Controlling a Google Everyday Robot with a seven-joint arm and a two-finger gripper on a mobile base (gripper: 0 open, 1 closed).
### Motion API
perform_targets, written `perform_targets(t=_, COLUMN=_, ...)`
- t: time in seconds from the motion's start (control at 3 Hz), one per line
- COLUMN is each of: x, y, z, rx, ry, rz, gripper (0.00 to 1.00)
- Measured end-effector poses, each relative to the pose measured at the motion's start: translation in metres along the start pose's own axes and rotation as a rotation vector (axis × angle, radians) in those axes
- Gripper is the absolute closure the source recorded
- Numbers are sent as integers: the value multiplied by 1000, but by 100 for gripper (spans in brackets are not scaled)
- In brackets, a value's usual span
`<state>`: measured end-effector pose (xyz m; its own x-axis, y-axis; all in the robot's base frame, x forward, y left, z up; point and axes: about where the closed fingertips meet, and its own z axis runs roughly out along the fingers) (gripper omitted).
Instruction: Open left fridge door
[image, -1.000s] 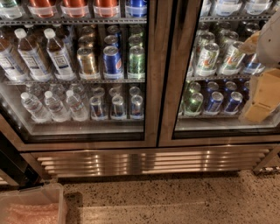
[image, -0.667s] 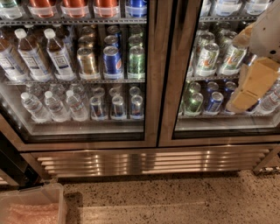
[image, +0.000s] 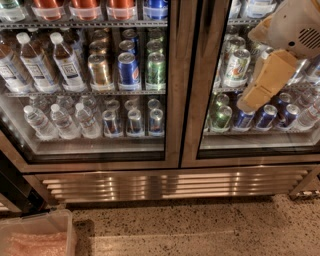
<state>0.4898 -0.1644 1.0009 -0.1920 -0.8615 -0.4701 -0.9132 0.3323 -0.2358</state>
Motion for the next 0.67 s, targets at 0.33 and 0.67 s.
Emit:
perform_targets(t=0.33, x=2, y=3, z=-2, rx=4, ry=-24, rz=21, gripper=0)
perform_targets(t=0.67, x=-21, y=13, z=1, rx=-3, ry=-121, rz=31, gripper=0)
